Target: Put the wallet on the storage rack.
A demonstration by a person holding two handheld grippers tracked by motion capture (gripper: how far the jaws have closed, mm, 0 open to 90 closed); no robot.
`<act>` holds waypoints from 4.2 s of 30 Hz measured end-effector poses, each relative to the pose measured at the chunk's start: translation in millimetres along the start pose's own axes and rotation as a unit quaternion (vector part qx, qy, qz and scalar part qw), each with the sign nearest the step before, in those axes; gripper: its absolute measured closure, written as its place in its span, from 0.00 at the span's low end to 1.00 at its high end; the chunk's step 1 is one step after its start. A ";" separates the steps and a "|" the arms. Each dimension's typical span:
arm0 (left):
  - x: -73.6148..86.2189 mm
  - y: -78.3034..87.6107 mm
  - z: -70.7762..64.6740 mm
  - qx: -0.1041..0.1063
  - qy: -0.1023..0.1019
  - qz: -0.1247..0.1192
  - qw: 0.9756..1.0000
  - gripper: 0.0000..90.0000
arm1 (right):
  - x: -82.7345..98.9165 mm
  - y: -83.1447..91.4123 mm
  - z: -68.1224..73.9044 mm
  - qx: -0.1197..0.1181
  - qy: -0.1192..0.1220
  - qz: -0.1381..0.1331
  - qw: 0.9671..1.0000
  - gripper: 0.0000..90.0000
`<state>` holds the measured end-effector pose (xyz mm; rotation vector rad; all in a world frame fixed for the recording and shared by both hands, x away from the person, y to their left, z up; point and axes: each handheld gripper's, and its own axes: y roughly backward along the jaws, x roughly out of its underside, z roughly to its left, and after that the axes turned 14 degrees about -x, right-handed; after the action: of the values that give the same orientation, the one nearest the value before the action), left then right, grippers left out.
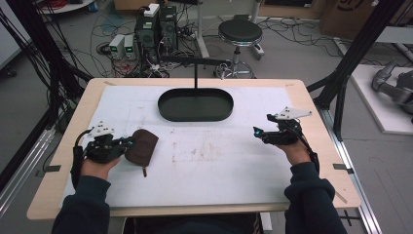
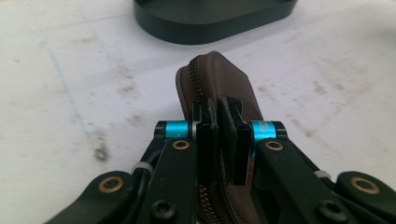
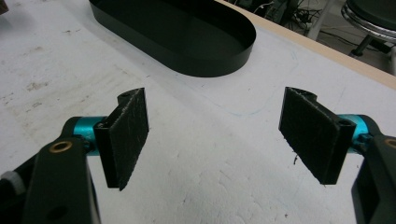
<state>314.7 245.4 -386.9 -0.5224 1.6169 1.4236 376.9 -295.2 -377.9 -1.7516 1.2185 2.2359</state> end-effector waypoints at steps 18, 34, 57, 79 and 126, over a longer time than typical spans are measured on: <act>-26.1 -18.4 -41.3 0.013 -0.074 0.017 0.997 0.93 | 0.2 3.4 -0.1 0.000 0.000 -0.006 1.000 0.27; -20.2 -16.4 -40.9 0.106 -0.005 0.003 0.994 0.85 | 0.0 4.9 0.2 0.002 -0.003 -0.008 1.000 0.27; -16.5 -18.8 -34.6 0.139 0.015 -0.016 0.990 0.75 | -0.6 4.4 0.4 0.001 0.000 -0.008 1.000 0.27; -3.6 -25.0 -30.6 0.086 -0.011 -0.066 0.994 0.57 | -0.4 4.1 0.1 0.001 -0.001 -0.006 1.000 0.27; 12.4 -22.3 0.5 0.005 0.008 -0.096 0.995 0.94 | 0.0 2.6 0.0 -0.001 -0.003 -0.005 1.000 0.28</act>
<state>326.1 243.2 -409.7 -0.6659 1.5406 1.2696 375.7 -297.0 -376.5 -1.7458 1.2045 2.2362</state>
